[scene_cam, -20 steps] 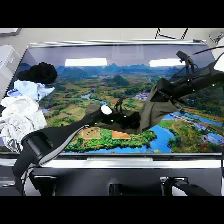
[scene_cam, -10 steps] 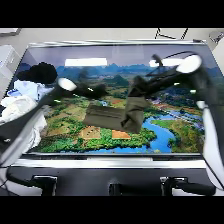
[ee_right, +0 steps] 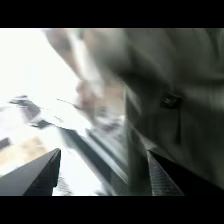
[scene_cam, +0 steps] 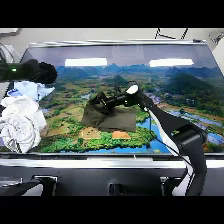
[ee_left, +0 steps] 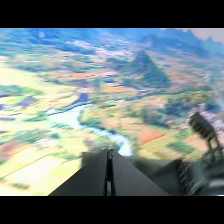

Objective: Fold the clothes and pants, and hang the long-sleeved shirts on hangers.

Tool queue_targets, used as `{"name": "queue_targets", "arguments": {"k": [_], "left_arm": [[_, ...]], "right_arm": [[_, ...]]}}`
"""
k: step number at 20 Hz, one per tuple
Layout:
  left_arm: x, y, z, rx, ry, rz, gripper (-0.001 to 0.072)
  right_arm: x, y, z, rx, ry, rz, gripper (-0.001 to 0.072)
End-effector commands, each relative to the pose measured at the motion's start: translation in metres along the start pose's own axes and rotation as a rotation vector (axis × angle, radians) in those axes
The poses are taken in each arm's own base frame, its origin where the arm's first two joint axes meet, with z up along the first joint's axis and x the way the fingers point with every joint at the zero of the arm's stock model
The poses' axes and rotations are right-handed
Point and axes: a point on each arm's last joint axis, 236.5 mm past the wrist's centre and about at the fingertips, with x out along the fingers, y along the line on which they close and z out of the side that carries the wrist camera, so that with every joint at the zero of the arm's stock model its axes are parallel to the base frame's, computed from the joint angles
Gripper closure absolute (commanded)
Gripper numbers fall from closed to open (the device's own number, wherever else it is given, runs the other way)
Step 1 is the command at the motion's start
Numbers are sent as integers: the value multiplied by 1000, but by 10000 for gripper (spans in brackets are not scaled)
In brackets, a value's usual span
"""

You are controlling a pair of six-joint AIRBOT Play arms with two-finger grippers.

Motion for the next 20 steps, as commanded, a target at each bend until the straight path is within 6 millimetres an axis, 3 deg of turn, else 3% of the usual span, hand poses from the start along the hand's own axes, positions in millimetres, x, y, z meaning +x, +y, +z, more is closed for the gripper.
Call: {"name": "queue_targets", "arguments": {"k": [1,3,4,7,8,9,10,12,14,16,20], "left_arm": [[-22,17,-7,29,16,82,684],[-22,17,-7,29,16,82,684],[-22,17,-7,30,16,82,684],[-22,17,-7,30,16,82,684],[-22,17,-7,30,17,82,684],[-22,17,-7,30,16,82,684],[-22,17,-7,29,17,82,684],[-21,16,-8,31,18,80,684],[-21,15,-8,31,18,78,683],[-21,15,-8,31,18,78,684],[-21,15,-8,31,18,78,684]], "right_arm": [[-38,19,24,-26,-24,127,89],[-110,0,40,-66,-45,32,90],[-151,-25,44,-67,-64,-83,90],[-269,-129,36,20,-122,-561,89],[-287,-152,29,57,-125,-633,89],[-289,-169,19,103,-115,-635,88],[-276,-180,10,135,-90,-603,88],[-233,-191,-2,132,-53,-497,89],[-192,-184,-7,82,-33,-370,92],[-167,-177,-10,41,-2,-300,110],[-146,-179,-10,53,14,-274,197]]}}
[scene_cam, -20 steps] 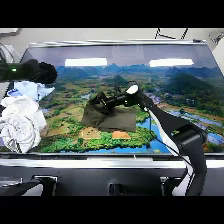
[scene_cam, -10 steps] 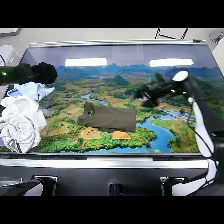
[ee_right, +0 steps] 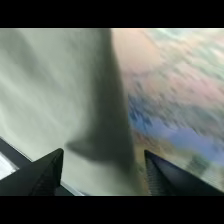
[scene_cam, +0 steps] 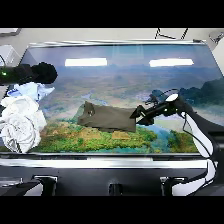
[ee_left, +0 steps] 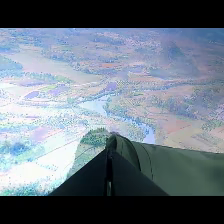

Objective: Fold the clothes and pants, and hang the long-sleeved shirts on hangers.

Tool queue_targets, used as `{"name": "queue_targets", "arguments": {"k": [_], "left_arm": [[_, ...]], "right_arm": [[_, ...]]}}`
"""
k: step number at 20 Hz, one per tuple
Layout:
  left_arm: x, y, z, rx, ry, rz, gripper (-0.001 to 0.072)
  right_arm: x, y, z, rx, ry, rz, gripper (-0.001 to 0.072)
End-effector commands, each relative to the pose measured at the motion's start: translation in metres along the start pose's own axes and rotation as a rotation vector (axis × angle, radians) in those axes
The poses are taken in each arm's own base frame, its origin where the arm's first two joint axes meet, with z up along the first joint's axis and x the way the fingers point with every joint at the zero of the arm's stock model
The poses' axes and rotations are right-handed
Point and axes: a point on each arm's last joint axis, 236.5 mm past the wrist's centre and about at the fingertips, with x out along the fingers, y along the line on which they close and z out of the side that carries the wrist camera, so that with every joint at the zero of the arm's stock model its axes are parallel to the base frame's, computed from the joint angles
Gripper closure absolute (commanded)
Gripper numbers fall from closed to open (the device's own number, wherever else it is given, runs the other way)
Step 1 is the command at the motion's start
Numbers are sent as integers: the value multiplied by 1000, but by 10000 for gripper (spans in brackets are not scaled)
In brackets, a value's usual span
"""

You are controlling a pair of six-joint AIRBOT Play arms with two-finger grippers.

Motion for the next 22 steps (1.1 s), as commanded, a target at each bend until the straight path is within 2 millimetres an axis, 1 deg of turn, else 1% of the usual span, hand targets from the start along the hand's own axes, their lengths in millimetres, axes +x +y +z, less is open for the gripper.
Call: {"name": "queue_targets", "arguments": {"k": [1,2,3,4,5,7,9,10,11,12,13,14,15,16,17,18,19,20,22], "left_arm": [[0,0,0,0,0,0,684],[0,0,0,0,0,0,684],[0,0,0,0,0,0,684],[0,0,0,0,0,0,684],[0,0,0,0,1,0,684],[0,0,0,0,1,0,684],[0,0,0,0,0,0,684],[0,0,0,0,0,0,683],[0,0,0,0,1,0,684],[0,0,0,0,1,0,684],[0,0,0,0,1,0,683],[0,0,0,0,1,0,683],[0,0,0,0,1,0,683],[0,0,0,0,1,0,684],[0,0,0,0,2,0,683],[0,0,-1,0,4,0,683],[0,0,-2,-5,8,0,683],[0,0,-3,-21,11,0,683],[0,0,-3,-38,11,0,684]], "right_arm": [[20,8,-1,-13,9,49,274],[21,16,-4,-50,18,78,468],[19,28,-5,-89,19,124,626],[12,41,-3,-123,11,175,668],[0,54,3,-150,-3,223,668],[-39,74,21,-201,-45,275,668],[-95,90,47,-230,-129,304,668],[-129,94,63,-232,-196,309,669],[-162,93,78,-226,-269,307,669],[-199,87,93,-210,-356,293,669],[-235,76,106,-184,-439,273,669],[-273,58,117,-138,-529,252,669],[-306,38,123,-87,-603,238,669],[-341,14,125,-33,-675,232,669],[-369,-10,123,23,-732,237,669],[-397,-40,118,96,-787,244,669],[-419,-72,109,160,-831,230,669],[-436,-101,97,214,-857,210,670],[-458,-159,66,335,-882,147,670]]}}
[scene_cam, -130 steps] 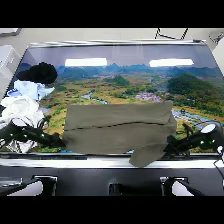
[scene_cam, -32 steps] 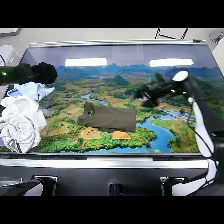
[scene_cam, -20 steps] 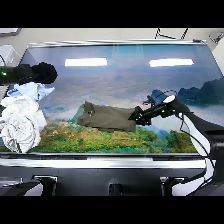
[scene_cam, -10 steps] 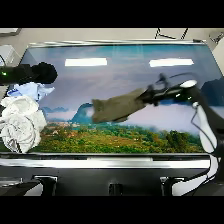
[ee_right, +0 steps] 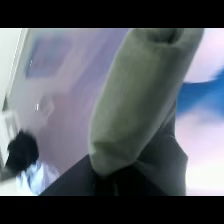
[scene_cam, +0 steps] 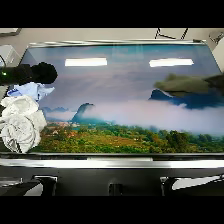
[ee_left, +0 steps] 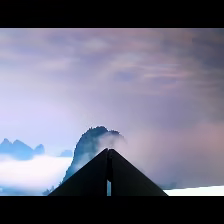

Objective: Fold the clothes and pants, and hang the long-sleeved shirts on hangers.

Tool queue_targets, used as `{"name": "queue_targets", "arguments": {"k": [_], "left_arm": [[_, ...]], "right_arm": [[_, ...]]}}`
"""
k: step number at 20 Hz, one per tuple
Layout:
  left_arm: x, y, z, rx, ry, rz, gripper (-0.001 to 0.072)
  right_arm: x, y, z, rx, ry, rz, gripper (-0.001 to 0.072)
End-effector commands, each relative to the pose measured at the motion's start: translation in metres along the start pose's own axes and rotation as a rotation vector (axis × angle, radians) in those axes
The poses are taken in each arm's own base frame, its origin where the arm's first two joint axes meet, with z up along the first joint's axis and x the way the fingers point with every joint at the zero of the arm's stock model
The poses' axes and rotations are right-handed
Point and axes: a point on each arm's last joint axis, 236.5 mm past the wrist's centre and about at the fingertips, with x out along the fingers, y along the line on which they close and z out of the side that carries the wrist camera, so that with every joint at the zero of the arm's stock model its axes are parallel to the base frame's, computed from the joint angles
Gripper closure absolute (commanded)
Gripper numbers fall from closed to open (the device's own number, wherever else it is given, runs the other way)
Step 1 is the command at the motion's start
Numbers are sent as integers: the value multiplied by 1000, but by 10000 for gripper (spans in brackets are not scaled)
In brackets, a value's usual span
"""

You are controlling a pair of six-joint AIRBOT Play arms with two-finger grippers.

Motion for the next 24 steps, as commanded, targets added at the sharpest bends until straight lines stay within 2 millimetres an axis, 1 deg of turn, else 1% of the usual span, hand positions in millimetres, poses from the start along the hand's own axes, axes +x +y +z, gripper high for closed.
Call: {"name": "queue_targets", "arguments": {"k": [1,2,3,4,6,7,9,11,13,16,20,23,24], "left_arm": [[0,0,-1,-19,4,0,684],[0,0,-1,-19,4,0,683],[0,0,-1,-19,4,0,684],[0,0,-1,-19,4,0,683],[1,0,-1,-19,4,0,683],[1,0,-1,-19,5,0,683],[4,1,-2,-22,12,2,683],[6,2,-3,-23,17,3,684],[7,3,-3,-24,19,3,684],[7,3,-3,-24,19,3,683],[9,4,-4,-25,23,4,684],[11,4,-4,-27,28,5,683],[11,4,-4,-27,27,5,683]], "right_arm": [[-91,-93,20,172,-108,-172,671],[-110,-118,15,208,-108,-236,671],[-125,-144,4,257,-94,-311,671],[-136,-168,-7,307,-76,-386,670],[-147,-214,-43,406,8,-565,670],[-148,-229,-61,440,43,-623,670],[-149,-249,-90,477,78,-693,669],[-154,-269,-116,506,79,-786,669],[-155,-283,-138,519,81,-845,669],[-150,-294,-165,545,115,-876,669],[-152,-297,-174,557,116,-898,669],[-158,-299,-178,566,105,-929,666],[-158,-298,-178,572,101,-929,569]]}}
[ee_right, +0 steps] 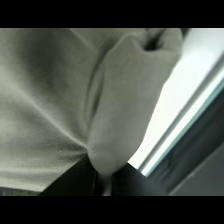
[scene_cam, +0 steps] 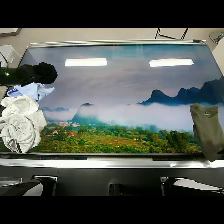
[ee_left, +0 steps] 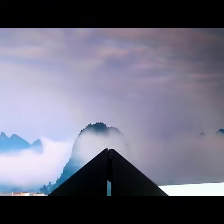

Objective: Fold the clothes and pants, and hang the long-sleeved shirts on hangers.

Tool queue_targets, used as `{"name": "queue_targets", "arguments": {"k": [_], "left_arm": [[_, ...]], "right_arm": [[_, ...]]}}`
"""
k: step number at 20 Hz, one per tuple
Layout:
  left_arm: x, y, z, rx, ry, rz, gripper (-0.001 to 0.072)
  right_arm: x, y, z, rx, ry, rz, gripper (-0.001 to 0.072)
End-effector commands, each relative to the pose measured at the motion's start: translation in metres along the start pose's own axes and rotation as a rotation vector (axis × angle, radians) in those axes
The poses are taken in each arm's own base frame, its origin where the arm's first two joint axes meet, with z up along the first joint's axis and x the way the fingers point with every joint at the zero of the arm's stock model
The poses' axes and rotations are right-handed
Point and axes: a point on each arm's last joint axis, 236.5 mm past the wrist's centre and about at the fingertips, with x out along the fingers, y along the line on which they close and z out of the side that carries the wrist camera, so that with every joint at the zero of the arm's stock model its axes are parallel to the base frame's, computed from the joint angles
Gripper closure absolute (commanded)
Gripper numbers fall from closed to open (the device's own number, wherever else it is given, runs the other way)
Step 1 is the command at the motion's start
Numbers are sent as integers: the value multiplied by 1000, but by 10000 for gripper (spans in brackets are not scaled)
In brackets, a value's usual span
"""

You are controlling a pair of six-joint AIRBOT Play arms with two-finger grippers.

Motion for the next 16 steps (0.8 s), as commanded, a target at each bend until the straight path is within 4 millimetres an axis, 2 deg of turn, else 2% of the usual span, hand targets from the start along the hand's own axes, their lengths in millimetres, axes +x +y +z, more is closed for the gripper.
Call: {"name": "queue_targets", "arguments": {"k": [1,2,3,4,5,7,8,9,10,11,12,13,14,15,16], "left_arm": [[1,0,0,-1,2,0,684],[1,-3,0,-8,2,-13,683],[1,-12,2,-40,-6,-53,683],[-1,-24,7,-60,-23,-101,683],[-3,-36,15,-85,-55,-154,683],[-14,-57,42,-85,-158,-231,684],[-21,-63,55,-46,-217,-236,684],[-26,-67,68,-15,-271,-229,685],[-28,-65,75,20,-306,-195,685],[-24,-54,77,78,-311,-119,685],[-15,-35,72,112,-285,-26,686],[-1,-11,60,115,-222,82,685],[12,10,43,106,-137,163,684],[27,27,19,90,-25,209,636],[41,38,-10,73,100,233,380]], "right_arm": [[-1,-6,-4,21,-3,-22,314],[-6,-5,-7,0,9,-19,115],[-16,-4,-10,-27,21,-18,22],[-31,0,-9,-33,18,-7,22],[-55,12,-2,-39,-18,35,22],[-129,68,32,-85,-215,249,23],[-182,102,49,-135,-368,360,46],[-230,132,55,-217,-511,426,52],[-276,163,51,-339,-658,457,52],[-307,192,38,-456,-759,470,51],[-321,221,16,-562,-803,484,49],[-317,249,-13,-650,-778,493,48],[-296,268,-41,-735,-698,458,49],[-265,275,-65,-803,-593,383,48],[-234,276,-85,-849,-483,316,49]]}}
